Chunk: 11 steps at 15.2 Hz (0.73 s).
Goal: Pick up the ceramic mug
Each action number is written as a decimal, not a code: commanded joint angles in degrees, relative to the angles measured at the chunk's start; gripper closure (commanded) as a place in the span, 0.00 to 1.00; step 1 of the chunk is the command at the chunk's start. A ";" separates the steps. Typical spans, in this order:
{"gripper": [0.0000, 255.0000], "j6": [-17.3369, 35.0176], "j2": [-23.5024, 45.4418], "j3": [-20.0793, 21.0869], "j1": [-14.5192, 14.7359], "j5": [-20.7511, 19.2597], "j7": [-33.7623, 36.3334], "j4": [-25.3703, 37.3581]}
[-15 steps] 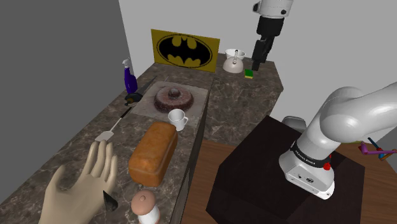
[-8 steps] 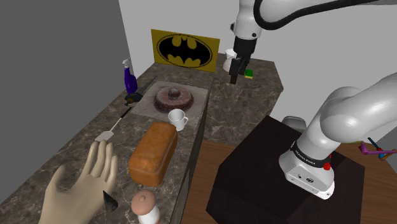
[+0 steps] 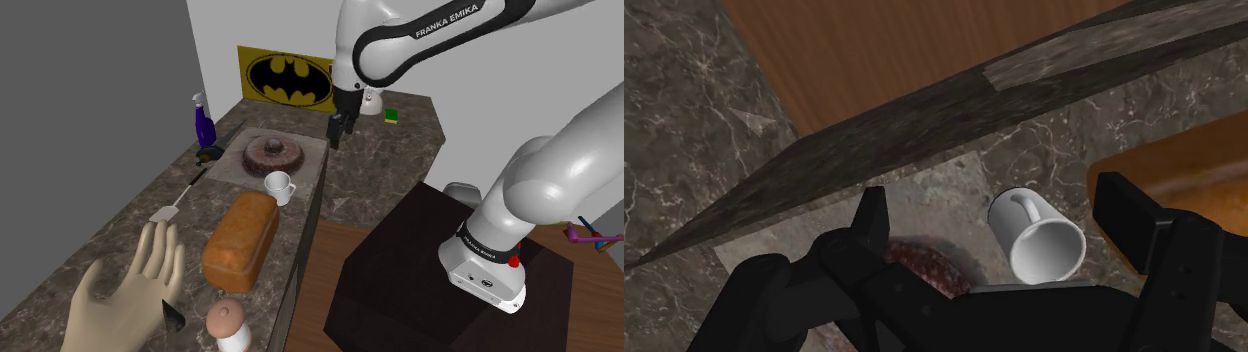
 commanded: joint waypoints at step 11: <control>0.00 14.59 27.76 2.43 1.23 -11.96 10.56 13.63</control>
